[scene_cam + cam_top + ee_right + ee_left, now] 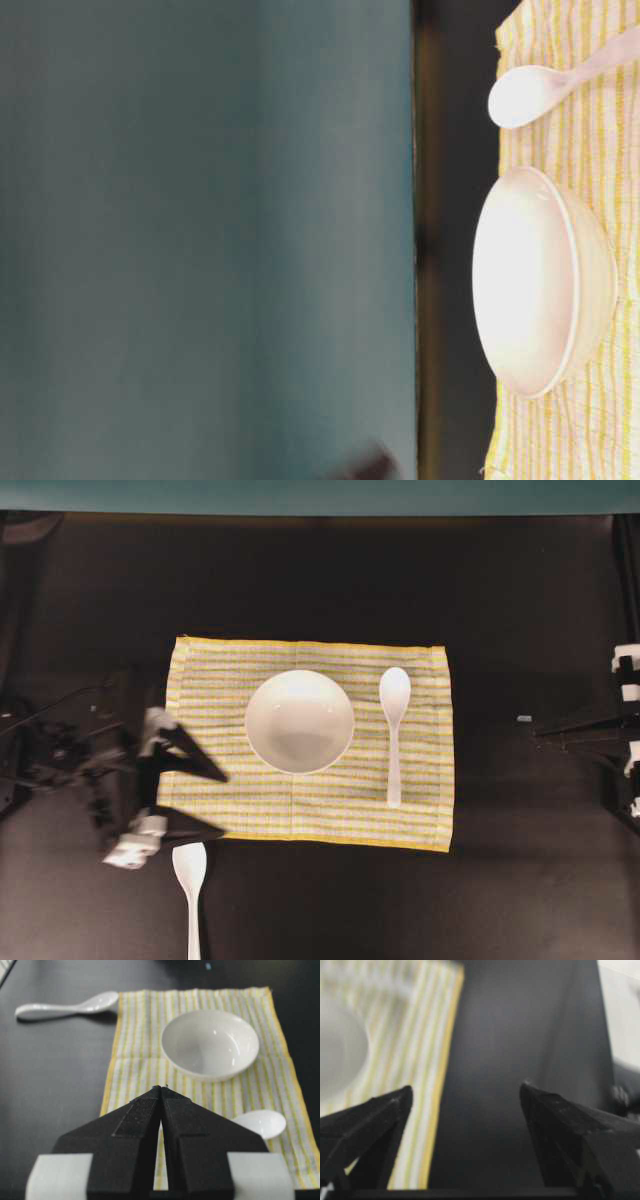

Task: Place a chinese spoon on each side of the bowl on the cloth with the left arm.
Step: 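Grasp the left white spoon's handle with the left gripper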

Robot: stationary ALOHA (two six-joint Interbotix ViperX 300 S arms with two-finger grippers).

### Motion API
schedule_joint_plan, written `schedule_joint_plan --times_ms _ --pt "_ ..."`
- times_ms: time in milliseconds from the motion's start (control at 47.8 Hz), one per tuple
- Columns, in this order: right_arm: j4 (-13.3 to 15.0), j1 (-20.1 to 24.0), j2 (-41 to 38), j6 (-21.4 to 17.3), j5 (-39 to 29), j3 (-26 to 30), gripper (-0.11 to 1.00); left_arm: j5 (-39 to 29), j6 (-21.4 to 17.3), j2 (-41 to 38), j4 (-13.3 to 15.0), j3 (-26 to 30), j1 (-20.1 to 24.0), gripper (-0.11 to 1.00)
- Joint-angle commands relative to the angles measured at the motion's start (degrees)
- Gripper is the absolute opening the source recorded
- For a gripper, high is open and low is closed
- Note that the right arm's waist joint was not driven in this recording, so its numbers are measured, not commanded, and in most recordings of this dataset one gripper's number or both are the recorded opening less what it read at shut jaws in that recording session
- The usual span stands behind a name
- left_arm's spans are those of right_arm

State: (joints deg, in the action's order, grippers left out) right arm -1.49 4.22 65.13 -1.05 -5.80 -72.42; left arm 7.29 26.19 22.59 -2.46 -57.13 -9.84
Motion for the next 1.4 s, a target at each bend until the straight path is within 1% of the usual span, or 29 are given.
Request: schedule_joint_plan --times_ms 0,63,125,376,460,732,941,1045,1129,1171,1275,1380 --pt "0.09 0.0 -0.88 0.44 1.76 0.26 -0.01 1.93 0.7 0.18 -0.18 -4.31 -0.09 0.83" --pt "0.09 -0.09 -0.88 0.44 2.2 0.26 -0.01 2.81 1.41 -0.79 -0.18 -6.24 -0.18 0.83" --pt "0.09 -0.09 -0.88 0.35 2.29 0.35 -0.01 3.25 3.52 -1.67 -0.18 -7.21 -0.62 0.83" --pt "0.0 -0.09 -0.97 -0.44 0.62 0.18 -0.01 3.78 11.51 -6.33 -0.18 -7.38 -4.83 0.82" --pt "-0.18 -0.09 -1.05 -0.44 0.53 0.09 -0.01 3.96 13.18 -8.09 -0.09 -7.38 -5.8 0.82" --pt "-0.18 -0.09 -1.32 -0.44 0.53 -0.09 -0.01 5.71 13.54 -14.85 -0.18 -5.54 -6.06 0.81" --pt "-0.26 -0.09 -1.32 -0.35 0.79 -0.09 -0.01 5.63 13.45 -17.05 -0.09 -4.66 -6.24 0.8" --pt "-0.18 -0.09 -1.23 -0.35 0.79 0.09 -0.01 5.1 13.27 -16.88 -0.18 -4.92 -6.24 0.78" --pt "-0.18 -0.09 -1.23 -0.26 0.79 -0.09 -0.01 4.48 13.1 -16.96 -0.18 -4.83 -6.33 0.71" --pt "-0.18 -0.09 -1.23 -0.26 0.97 -0.09 -0.01 4.04 13.01 -16.88 -0.09 -4.66 -6.24 0.65" --pt "-0.09 -0.09 -1.32 -0.26 1.23 0.09 -0.01 3.43 12.74 -16.26 -0.18 -3.52 -6.24 0.4" --pt "-0.18 -0.09 -1.32 -0.26 1.49 -0.09 -0.01 0.53 12.22 -12.92 -0.18 -0.62 -5.89 0.13"
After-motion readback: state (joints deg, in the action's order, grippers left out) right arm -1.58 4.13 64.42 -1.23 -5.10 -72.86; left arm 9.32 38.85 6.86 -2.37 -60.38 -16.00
